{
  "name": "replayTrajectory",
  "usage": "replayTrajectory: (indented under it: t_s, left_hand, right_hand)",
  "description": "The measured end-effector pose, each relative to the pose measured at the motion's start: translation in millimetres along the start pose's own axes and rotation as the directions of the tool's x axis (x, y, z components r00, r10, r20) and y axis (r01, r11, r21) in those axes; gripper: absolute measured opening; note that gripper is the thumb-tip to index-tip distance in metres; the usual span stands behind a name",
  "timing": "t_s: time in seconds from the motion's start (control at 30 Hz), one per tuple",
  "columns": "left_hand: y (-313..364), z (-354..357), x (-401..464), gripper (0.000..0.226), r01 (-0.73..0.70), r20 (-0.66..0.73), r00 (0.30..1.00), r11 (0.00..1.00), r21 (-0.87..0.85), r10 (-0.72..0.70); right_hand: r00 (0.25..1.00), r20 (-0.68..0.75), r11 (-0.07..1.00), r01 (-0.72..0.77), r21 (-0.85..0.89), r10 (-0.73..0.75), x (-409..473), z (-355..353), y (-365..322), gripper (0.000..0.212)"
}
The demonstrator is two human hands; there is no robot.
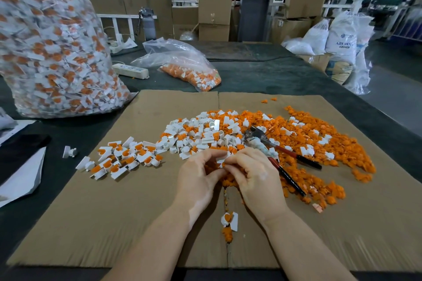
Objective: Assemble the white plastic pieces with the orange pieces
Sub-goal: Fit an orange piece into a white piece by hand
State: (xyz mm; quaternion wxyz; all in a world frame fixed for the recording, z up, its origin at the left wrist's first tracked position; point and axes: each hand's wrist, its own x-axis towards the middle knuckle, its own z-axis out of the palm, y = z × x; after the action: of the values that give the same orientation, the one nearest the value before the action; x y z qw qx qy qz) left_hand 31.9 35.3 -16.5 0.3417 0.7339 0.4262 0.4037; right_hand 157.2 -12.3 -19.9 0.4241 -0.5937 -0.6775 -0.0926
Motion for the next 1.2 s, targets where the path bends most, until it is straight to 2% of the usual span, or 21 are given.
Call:
replayTrajectory:
  t_s: [0.23, 0.43, 0.57, 0.67, 0.87, 0.93, 1.07, 1.2]
  left_hand:
    - [0, 2, -1, 0.023, -0.032, -0.042, 0.999, 0.998, 0.058, 0.035]
    - [-15, -18, 4, 0.005, 0.106, -0.255, 0.964, 0.985, 0.133, -0.069]
    - [-34, -46, 12, 0.013, 0.199, -0.377, 0.923, 0.938, 0.283, -0.082]
    - [-43, -58, 16, 0.016, 0.247, -0.418, 0.906, 0.882, 0.402, -0.063]
    - [-40, -60, 18, 0.017, 0.353, -0.465, 0.879, 0.802, 0.482, -0.107]
    - [-35, -56, 16, 0.017, 0.289, -0.428, 0.902, 0.818, 0.497, -0.058]
    - [-26, -44, 14, 0.007, 0.062, -0.233, 0.971, 0.869, 0.491, 0.062]
    - [-21, -38, 15, 0.012, 0.06, -0.121, 0.993, 0.843, 0.534, 0.005]
  right_hand:
    - [0.999, -0.041, 1.0, -0.013, -0.018, 0.013, 1, 1, 0, 0.007]
    - [0.995, -0.09, 0.999, -0.049, 0.004, 0.049, 0, 3, 3, 0.006]
    - [0.994, -0.098, 0.999, -0.042, 0.0, 0.042, 0, 5, 3, 0.002]
    - [0.994, -0.095, 0.999, -0.054, -0.005, 0.053, 0, 5, 4, 0.001]
    - [0.994, -0.082, 0.997, -0.071, -0.026, 0.068, 0, 5, 4, 0.001]
    - [0.994, -0.079, 0.997, -0.073, -0.038, 0.07, 1, 5, 4, 0.001]
    - [0.994, -0.08, 0.997, -0.071, -0.039, 0.068, 0, 5, 3, 0.002]
    - [0.994, -0.087, 0.997, -0.067, -0.046, 0.063, -1, 4, 4, 0.002]
